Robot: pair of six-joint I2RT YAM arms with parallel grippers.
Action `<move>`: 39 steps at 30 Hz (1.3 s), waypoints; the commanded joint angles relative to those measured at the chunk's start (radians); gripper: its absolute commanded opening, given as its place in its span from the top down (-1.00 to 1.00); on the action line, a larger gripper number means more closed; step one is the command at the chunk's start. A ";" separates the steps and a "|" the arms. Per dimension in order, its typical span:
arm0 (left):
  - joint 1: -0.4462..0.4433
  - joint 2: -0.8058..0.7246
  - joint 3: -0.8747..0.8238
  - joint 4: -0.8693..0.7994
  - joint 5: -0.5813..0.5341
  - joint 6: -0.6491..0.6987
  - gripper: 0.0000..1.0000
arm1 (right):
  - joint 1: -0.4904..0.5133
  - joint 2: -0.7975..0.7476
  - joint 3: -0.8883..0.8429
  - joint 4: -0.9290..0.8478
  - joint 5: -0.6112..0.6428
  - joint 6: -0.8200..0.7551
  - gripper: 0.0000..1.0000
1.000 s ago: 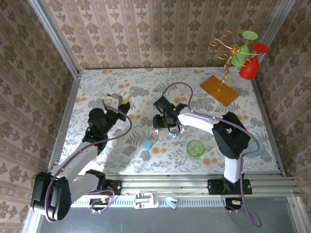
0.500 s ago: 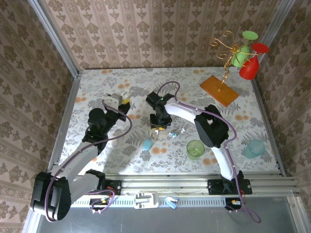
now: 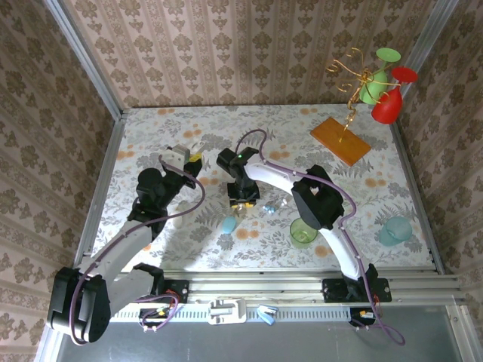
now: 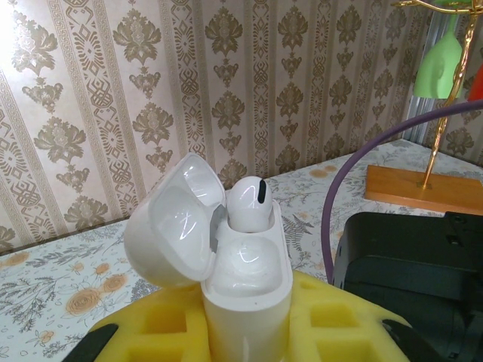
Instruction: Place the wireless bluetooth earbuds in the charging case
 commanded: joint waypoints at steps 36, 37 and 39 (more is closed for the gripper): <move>-0.035 0.227 -0.090 0.423 0.274 0.175 1.00 | -0.034 -0.417 -0.311 0.186 0.248 -0.079 0.60; -0.039 0.254 -0.091 0.454 0.298 0.176 1.00 | -0.033 -0.449 -0.332 0.201 0.266 -0.088 0.59; -0.049 0.298 -0.086 0.499 0.331 0.185 1.00 | -0.036 -0.507 -0.362 0.230 0.289 -0.096 0.58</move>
